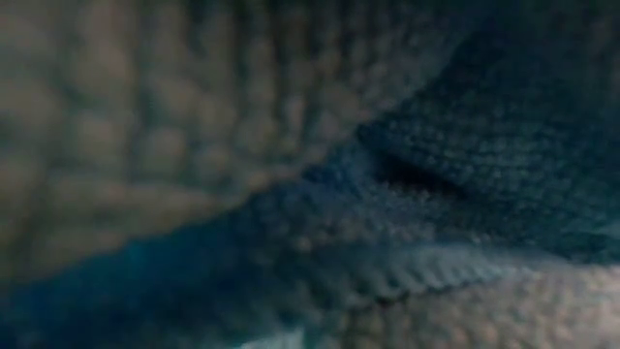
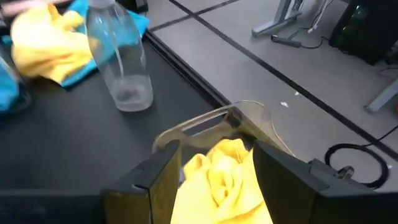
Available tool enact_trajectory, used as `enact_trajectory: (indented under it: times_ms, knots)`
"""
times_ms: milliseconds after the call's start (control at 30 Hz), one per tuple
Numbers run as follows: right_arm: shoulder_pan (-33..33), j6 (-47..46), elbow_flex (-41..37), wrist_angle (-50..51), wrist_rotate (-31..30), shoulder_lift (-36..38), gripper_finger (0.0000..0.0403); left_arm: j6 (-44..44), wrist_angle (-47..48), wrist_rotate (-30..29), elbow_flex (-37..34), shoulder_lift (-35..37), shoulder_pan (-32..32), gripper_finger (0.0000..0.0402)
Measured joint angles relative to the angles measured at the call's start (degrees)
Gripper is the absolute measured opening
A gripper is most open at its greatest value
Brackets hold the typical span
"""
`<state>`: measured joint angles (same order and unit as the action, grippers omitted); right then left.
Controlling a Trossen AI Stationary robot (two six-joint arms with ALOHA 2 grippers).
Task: Sort microfiber towel by color & place in baskets
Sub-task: Put the blue towel into the bottom transparent bin
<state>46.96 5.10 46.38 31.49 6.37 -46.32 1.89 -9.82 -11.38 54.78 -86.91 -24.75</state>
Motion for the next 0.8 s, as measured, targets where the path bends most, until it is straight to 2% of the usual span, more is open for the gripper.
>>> enact_trajectory:
  times_ms: [133,333,467,800]
  knots:
    - [-0.93,-4.26,0.03,1.68,1.15,1.54,0.0194,0.00,0.00,0.00,0.00,0.00,0.00,0.0190]
    - [-3.08,-4.54,0.03,1.85,9.81,2.52,0.0194,0.00,-0.11,0.00,0.00,0.00,-0.01,0.0190]
    - [-5.51,-4.56,0.03,1.66,13.28,2.94,0.0194,0.00,-0.32,0.00,0.00,0.00,0.00,0.0190]
    - [-12.99,-4.71,0.03,1.31,13.55,3.21,0.0194,0.00,-0.33,0.00,0.00,0.00,0.00,0.0190]
